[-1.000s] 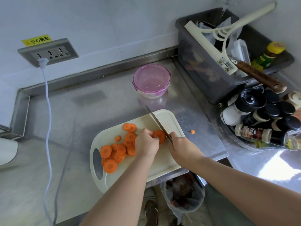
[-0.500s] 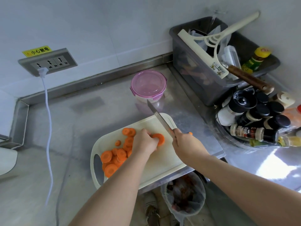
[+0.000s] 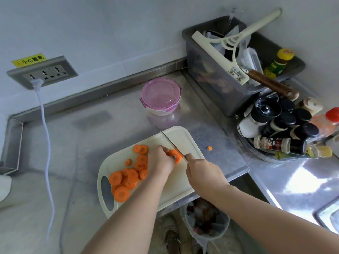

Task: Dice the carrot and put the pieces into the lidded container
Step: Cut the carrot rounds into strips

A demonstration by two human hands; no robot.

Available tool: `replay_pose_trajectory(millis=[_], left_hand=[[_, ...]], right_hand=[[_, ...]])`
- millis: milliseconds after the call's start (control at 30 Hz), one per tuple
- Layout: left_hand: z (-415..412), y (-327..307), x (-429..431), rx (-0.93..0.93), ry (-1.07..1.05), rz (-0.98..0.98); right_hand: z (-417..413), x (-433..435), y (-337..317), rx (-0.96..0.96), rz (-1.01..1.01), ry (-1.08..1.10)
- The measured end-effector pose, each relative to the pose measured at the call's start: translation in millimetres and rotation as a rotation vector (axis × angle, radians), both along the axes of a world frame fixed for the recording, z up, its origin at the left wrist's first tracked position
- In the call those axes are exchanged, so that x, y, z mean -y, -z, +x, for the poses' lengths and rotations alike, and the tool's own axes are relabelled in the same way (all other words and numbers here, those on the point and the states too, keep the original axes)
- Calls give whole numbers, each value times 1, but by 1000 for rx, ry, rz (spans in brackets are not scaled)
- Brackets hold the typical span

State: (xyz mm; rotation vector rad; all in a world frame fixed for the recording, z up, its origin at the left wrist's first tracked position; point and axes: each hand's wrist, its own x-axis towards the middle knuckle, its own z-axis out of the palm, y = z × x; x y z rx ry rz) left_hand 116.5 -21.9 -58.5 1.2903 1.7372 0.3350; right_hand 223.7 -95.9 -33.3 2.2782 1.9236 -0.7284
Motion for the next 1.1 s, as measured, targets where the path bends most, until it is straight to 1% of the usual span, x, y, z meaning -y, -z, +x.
replay_pose_trajectory(millis=[233,467,700,867,967,1100], left_hand=[[-3,4,1,51,-17,3],[-4,6,0,45,-8,-3],[-6,9,-4,32,1,-17],[-7,12,-2,-40,58,55],[-8,12,-2,-56,73,64],[-7,10,1,-59,82,77]], right_hand=[[1,2,5,20,-7,-13],[3,-1,8,14,-36,-21],[4,-5,17,65,-61,-53],[2,-4,22,169,-98,-125],[2,-5,26,139,-93,-93],[7,-16,28,37,-43,5]])
